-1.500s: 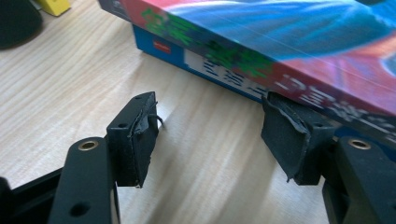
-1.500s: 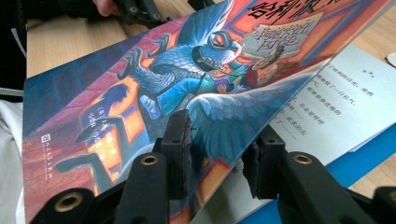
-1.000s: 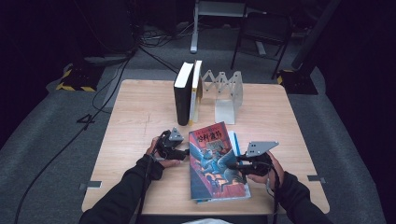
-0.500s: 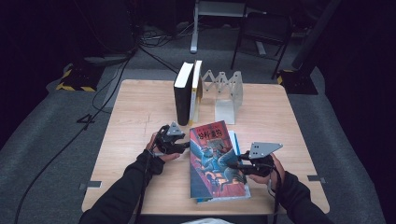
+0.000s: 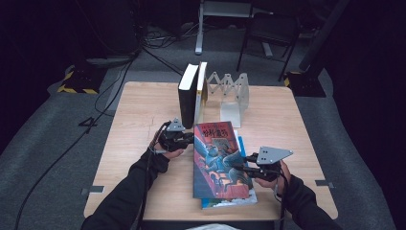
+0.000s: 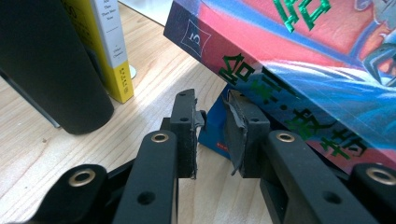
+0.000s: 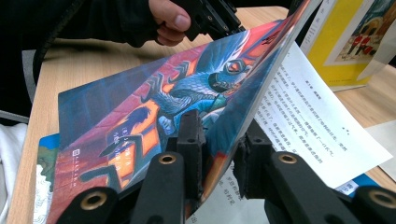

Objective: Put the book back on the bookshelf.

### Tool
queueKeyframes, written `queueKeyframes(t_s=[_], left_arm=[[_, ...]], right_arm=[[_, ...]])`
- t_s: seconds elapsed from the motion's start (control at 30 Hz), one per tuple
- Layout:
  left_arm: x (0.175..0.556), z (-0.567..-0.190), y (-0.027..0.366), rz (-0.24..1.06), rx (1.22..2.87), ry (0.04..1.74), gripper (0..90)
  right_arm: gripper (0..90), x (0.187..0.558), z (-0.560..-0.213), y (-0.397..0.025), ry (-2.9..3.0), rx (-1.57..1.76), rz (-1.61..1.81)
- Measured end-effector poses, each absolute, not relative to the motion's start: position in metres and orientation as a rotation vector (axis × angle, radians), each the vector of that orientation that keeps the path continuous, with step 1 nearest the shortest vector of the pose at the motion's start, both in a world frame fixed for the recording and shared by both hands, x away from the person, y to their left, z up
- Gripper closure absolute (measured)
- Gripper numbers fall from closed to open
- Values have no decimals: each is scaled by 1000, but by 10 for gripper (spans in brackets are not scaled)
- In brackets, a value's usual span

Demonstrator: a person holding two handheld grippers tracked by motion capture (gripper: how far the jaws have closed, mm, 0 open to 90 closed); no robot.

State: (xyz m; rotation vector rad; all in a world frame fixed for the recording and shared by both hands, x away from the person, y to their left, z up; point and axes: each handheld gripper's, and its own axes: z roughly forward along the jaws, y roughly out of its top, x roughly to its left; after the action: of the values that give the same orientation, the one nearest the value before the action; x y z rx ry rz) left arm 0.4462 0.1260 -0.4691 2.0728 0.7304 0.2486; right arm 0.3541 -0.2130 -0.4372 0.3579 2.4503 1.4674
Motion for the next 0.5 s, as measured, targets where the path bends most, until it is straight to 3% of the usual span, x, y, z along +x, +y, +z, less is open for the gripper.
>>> queueKeyframes(t_s=[0.13, 0.2, 0.33, 0.43, 0.5], left_arm=[[448, -469, 125, 203, 2046, 736, 734], [450, -468, 126, 188, 2029, 754, 678], [452, -463, 127, 177, 2022, 752, 670], [456, -462, 128, 152, 2007, 769, 609], [454, -461, 127, 177, 2005, 755, 623]], right_arm=[[741, 353, -437, -214, 2436, 341, 1486], [742, 352, -436, -215, 2425, 320, 1497], [744, 350, -434, -215, 2411, 305, 1488], [744, 349, -433, -215, 2405, 291, 1501], [745, 348, -433, -215, 2401, 286, 1500]])
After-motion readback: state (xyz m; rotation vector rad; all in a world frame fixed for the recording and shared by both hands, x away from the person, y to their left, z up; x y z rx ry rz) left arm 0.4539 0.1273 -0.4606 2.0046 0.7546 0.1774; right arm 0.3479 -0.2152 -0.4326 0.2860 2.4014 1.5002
